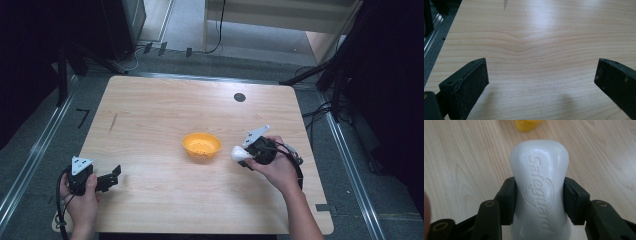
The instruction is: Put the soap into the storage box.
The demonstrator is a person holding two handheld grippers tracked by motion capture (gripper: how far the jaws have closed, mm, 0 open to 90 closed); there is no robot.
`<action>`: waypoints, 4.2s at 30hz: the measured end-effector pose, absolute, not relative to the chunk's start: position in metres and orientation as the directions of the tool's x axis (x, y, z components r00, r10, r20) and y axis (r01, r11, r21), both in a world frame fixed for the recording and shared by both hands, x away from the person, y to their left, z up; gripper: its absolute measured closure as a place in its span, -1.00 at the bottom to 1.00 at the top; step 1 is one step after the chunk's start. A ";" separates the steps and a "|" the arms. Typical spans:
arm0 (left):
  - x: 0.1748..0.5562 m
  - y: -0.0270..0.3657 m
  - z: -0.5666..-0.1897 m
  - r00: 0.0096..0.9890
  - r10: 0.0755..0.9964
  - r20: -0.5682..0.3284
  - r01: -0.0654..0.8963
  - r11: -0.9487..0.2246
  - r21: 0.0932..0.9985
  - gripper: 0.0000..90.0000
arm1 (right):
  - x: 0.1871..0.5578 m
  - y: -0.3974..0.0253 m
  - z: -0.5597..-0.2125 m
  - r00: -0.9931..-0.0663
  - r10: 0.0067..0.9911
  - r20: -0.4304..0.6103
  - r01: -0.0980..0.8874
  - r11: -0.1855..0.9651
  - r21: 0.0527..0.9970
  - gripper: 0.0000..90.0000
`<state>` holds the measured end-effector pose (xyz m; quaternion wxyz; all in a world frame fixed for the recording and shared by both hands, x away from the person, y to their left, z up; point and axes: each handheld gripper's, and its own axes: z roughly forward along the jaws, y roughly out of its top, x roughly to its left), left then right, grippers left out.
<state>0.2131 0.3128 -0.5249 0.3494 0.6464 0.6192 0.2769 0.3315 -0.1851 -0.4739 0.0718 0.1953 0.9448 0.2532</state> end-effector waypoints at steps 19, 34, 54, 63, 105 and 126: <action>0.213 0.311 -0.525 0.085 0.994 -0.063 0.601 -0.001 0.799 -1.00 | 0.356 -0.127 -0.443 -0.959 0.265 -0.095 0.178 0.832 0.525 0.13; 0.214 0.311 -0.525 0.087 0.994 -0.059 0.603 -0.006 0.797 -1.00 | 0.373 -0.086 -0.444 -0.977 0.175 -0.119 0.093 0.859 0.503 0.13; 0.214 0.312 -0.525 0.089 0.994 -0.064 0.603 -0.003 0.797 -1.00 | 0.389 -0.050 -0.462 -0.990 0.113 -0.089 0.061 0.892 0.448 0.13; 0.214 0.312 -0.525 0.088 0.994 -0.067 0.604 0.000 0.797 -1.00 | 0.391 -0.048 -0.467 -0.990 0.119 -0.072 0.075 0.891 0.447 0.11; 0.215 0.310 -0.525 0.090 0.994 -0.055 0.604 -0.011 0.797 -1.00 | 0.367 -0.148 -0.461 -0.940 0.338 -0.045 0.260 0.796 0.547 -0.51; 0.214 0.310 -0.525 0.093 0.994 -0.050 0.603 -0.016 0.798 -1.00 | 0.343 -0.196 -0.486 -0.851 0.525 -0.005 0.433 0.709 0.557 -1.00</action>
